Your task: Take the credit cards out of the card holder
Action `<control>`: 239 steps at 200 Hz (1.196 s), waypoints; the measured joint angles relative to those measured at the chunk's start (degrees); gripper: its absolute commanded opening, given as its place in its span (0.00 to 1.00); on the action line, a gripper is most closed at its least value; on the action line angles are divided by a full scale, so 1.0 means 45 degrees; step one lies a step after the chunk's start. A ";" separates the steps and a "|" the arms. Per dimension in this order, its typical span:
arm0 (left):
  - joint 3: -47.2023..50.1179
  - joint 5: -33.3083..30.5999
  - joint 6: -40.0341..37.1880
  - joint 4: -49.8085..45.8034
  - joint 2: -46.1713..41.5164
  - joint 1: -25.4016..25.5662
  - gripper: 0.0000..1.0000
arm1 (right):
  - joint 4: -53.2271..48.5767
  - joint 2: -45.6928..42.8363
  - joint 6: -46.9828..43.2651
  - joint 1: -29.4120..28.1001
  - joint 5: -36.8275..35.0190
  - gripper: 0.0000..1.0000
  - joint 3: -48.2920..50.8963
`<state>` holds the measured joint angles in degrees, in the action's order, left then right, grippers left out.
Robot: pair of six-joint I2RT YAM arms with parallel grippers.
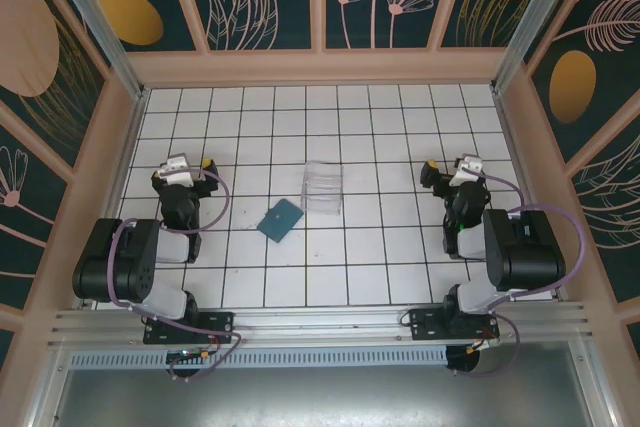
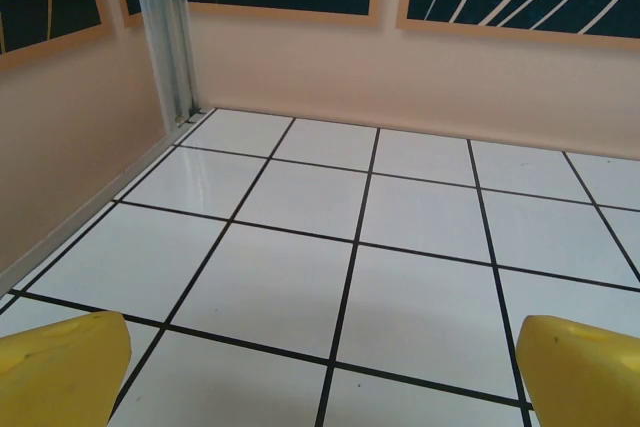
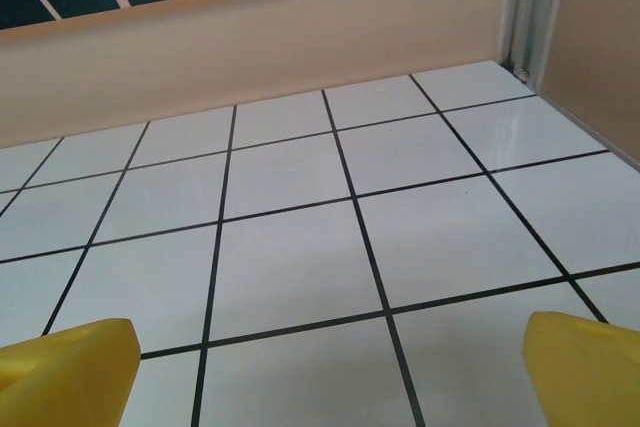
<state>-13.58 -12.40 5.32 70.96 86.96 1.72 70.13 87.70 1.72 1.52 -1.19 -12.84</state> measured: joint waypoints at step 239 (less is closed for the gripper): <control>-0.2361 -0.1627 0.1151 -0.5387 -0.2142 -0.0005 0.98 | -0.6727 -0.2730 -0.0170 -0.1627 -0.0976 0.94 -0.3021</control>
<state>-24.21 -19.73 10.50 46.72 77.32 1.69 39.86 75.42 0.95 -5.80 -5.58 -26.44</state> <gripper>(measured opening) 0.986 0.952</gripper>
